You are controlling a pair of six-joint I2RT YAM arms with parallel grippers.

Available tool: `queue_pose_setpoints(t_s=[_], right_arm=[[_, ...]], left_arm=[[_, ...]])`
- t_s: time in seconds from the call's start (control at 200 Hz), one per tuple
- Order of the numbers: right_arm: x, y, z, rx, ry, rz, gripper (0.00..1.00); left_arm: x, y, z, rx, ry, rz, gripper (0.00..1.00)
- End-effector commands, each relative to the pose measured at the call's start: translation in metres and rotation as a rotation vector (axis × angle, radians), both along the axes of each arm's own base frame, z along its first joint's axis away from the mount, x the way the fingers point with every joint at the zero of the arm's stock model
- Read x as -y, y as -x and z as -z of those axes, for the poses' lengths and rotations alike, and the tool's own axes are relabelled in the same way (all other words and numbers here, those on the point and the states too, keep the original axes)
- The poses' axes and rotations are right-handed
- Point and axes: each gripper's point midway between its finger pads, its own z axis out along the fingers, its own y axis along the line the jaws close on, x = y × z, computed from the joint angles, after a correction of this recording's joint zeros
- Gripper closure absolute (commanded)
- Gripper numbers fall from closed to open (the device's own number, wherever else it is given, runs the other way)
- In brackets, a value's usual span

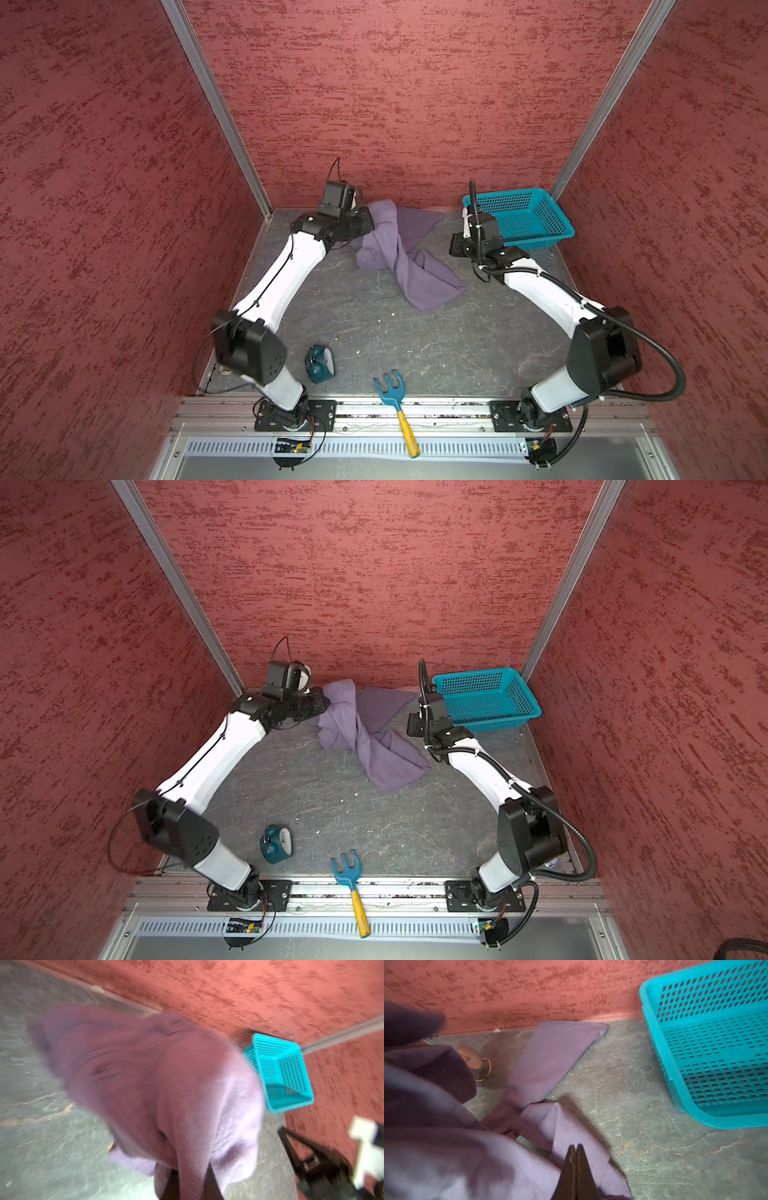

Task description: Fold and stack the trousers

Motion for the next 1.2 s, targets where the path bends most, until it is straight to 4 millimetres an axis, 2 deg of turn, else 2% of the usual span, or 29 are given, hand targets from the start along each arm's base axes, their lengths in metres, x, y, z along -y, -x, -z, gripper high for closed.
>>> queue_pose_setpoints(t_s=[0.0, 0.025, 0.08, 0.12, 0.195, 0.24, 0.281, 0.351, 0.421, 0.511, 0.576, 0.661, 0.696, 0.766, 0.887, 1.037, 1.117, 1.177, 1.197], right_arm=[[0.007, 0.016, 0.02, -0.051, 0.012, 0.011, 0.9], [0.007, 0.018, 0.024, -0.058, 0.01, 0.011, 0.88], [0.009, 0.024, 0.035, -0.079, 0.011, 0.013, 0.83], [0.01, 0.027, 0.041, -0.094, 0.016, 0.013, 0.78], [0.01, 0.031, 0.049, -0.119, 0.021, 0.009, 0.71], [0.009, 0.031, 0.053, -0.126, 0.021, 0.002, 0.68], [0.007, 0.031, 0.053, -0.129, 0.015, -0.007, 0.65], [0.0, 0.029, 0.054, -0.142, -0.004, -0.032, 0.6], [-0.01, 0.029, 0.054, -0.157, -0.033, -0.069, 0.57], [-0.024, 0.032, 0.058, -0.167, -0.06, -0.124, 0.52], [-0.032, 0.037, 0.066, -0.196, -0.062, -0.149, 0.51], [-0.043, 0.046, 0.074, -0.217, -0.042, -0.184, 0.49], [-0.045, 0.05, 0.077, -0.22, -0.03, -0.187, 0.48], [-0.043, 0.054, 0.083, -0.234, -0.026, -0.179, 0.48], [-0.043, 0.06, 0.081, -0.23, -0.042, -0.184, 0.45], [-0.04, 0.065, 0.092, -0.283, -0.019, -0.184, 0.45], [-0.04, 0.068, 0.099, -0.297, -0.013, -0.189, 0.45], [-0.038, 0.069, 0.102, -0.303, -0.011, -0.179, 0.45], [-0.038, 0.069, 0.103, -0.307, -0.013, -0.175, 0.45]], left_arm=[[-0.057, 0.021, 0.019, 0.067, -0.032, -0.226, 0.8], [-0.067, 0.032, 0.033, 0.054, -0.029, -0.264, 0.71], [-0.091, 0.058, 0.067, 0.001, -0.018, -0.351, 0.37], [-0.106, 0.078, 0.092, -0.061, -0.004, -0.405, 0.22], [-0.126, 0.108, 0.125, -0.156, 0.009, -0.46, 0.1], [-0.136, 0.119, 0.133, -0.186, 0.008, -0.483, 0.07], [-0.144, 0.123, 0.132, -0.191, 0.005, -0.498, 0.05], [-0.151, 0.121, 0.116, -0.162, 0.004, -0.51, 0.05], [-0.149, 0.109, 0.095, -0.105, -0.007, -0.487, 0.05], [-0.128, 0.084, 0.076, -0.048, -0.02, -0.392, 0.05], [-0.1, 0.066, 0.077, -0.074, -0.057, -0.296, 0.05], [-0.055, 0.046, 0.089, -0.113, -0.166, -0.154, 0.03], [-0.04, 0.039, 0.101, -0.138, -0.231, -0.11, 0.02], [-0.024, 0.031, 0.126, -0.194, -0.35, -0.064, 0.01], [-0.019, 0.027, 0.166, -0.3, -0.439, -0.031, 0.0], [-0.021, 0.028, 0.203, -0.408, -0.486, -0.027, 0.04], [-0.024, 0.028, 0.216, -0.444, -0.507, -0.039, 0.14], [-0.024, 0.027, 0.222, -0.461, -0.507, -0.042, 0.25], [-0.025, 0.026, 0.224, -0.467, -0.508, -0.045, 0.34]])
